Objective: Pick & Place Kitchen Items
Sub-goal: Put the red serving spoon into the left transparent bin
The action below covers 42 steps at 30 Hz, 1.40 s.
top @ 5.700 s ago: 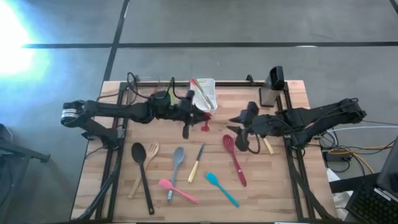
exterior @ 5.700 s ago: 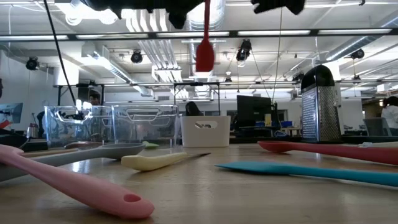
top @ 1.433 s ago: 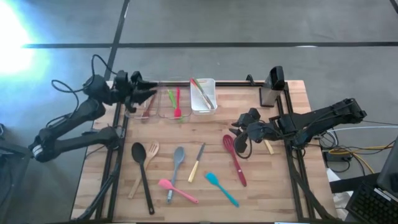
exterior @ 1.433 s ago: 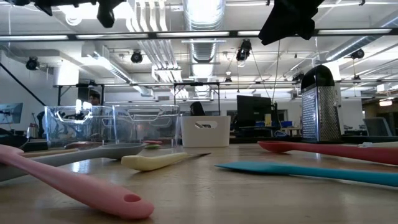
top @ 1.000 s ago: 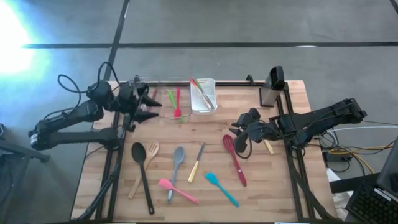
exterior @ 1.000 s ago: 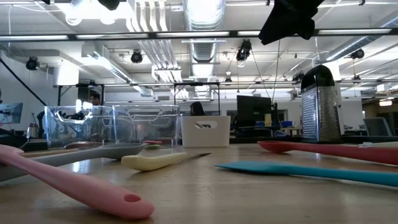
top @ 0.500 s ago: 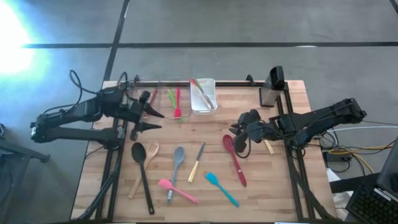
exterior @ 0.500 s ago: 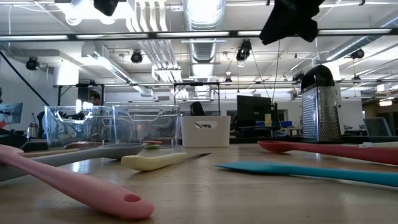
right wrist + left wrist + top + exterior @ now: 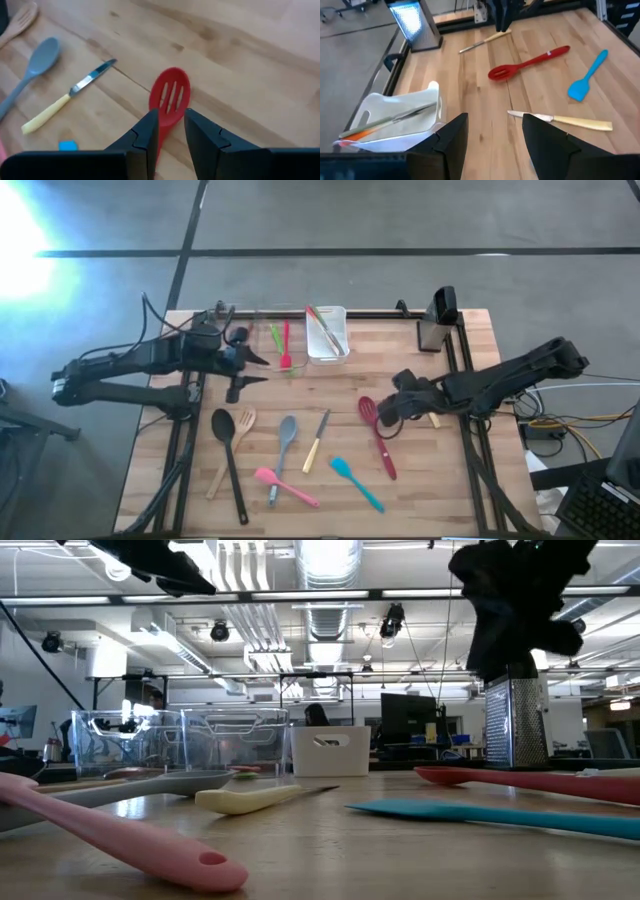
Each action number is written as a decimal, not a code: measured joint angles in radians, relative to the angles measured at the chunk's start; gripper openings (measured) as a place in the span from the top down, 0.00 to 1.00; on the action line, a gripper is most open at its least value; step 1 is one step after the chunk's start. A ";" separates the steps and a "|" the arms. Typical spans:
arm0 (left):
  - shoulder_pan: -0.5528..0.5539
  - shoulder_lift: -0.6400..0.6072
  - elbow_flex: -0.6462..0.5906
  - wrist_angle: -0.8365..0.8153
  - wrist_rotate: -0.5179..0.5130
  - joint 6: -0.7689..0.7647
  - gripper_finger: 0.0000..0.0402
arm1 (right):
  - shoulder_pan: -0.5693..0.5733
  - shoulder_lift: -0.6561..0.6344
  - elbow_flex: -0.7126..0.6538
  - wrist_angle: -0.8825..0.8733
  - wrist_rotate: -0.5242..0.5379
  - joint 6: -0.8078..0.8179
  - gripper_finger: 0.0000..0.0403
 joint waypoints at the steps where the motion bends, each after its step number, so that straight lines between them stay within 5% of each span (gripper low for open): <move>1: 0.000 0.008 0.000 0.000 0.000 0.000 0.53 | 0.000 0.007 -0.021 0.037 -0.009 0.004 0.77; 6: 0.000 0.041 0.000 0.000 -0.001 0.000 0.53 | 0.007 0.097 -0.067 0.199 -0.086 -0.009 0.76; 12: 0.000 0.063 0.000 -0.001 -0.012 0.011 0.53 | 0.024 0.259 -0.006 0.195 -0.149 -0.003 0.75; 24: 0.000 0.067 -0.001 -0.001 -0.027 0.011 0.53 | 0.028 0.538 0.261 -0.137 -0.271 -0.003 0.58; 30: 0.000 0.067 -0.001 -0.001 -0.027 0.010 0.53 | 0.028 0.628 0.321 -0.156 -0.280 -0.017 0.52; 37: 0.000 0.068 -0.002 -0.002 -0.027 0.007 0.53 | 0.024 0.687 0.297 -0.127 -0.300 -0.012 0.56; 42: 0.000 0.072 -0.002 0.000 -0.027 0.001 0.53 | 0.024 0.686 0.268 -0.078 -0.298 -0.020 0.71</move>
